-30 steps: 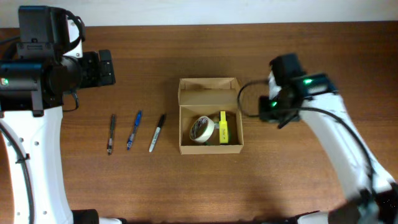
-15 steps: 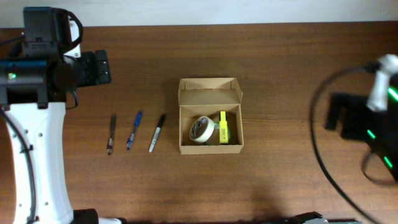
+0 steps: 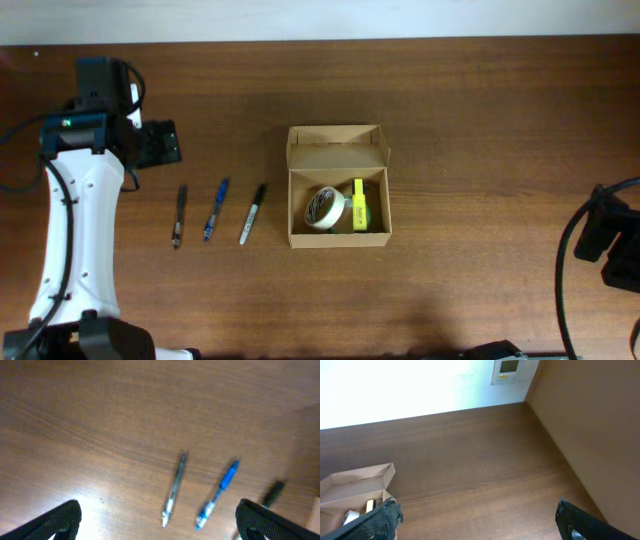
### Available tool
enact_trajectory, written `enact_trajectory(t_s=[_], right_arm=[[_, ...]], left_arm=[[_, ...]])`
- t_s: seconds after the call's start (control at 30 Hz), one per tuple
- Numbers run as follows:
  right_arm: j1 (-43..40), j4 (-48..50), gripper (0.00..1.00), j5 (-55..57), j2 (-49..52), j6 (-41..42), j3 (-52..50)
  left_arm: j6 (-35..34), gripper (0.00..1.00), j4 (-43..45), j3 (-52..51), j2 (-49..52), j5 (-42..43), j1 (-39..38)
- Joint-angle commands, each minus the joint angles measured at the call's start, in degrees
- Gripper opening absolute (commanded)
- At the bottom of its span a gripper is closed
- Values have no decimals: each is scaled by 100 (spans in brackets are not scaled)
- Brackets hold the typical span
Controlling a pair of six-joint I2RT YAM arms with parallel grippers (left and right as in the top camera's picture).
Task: Pack container
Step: 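Move the left gripper down and grasp the black-silver pen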
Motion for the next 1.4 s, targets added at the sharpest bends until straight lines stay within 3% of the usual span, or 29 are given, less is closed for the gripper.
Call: enact_trajectory(t_s=[0.0,0.2,0.33,0.57,0.73,1.03,1.07,1.37], right_arm=[[35,-35,99,136,20,-72,0],[35,-33,99,129,22,-68,-142],[35,-28,99,44,33,-48,-389],[35,157,99,46,31,-48,-916],[35,229,99,46,31,-48,-1058],[35,236,99,70,31,-52,-1056],[35,236,99,70,28,-50,-1056],[35,221,99,70,28,-52,-1056]], left_arm=[[490,99,271,-544,0,-199,216],[1196,99,691,-1196,0,-315,496],[1598,100,697,-1386,17,415,682],[1641,98,693,-1537,223,1285,693],[1635,92,761,-1600,710,1344,584],[1639,89,949,-1611,1770,1340,479],[1639,84,957,-1613,1847,1340,479],[1657,79,1097,-1633,2234,1051,485]])
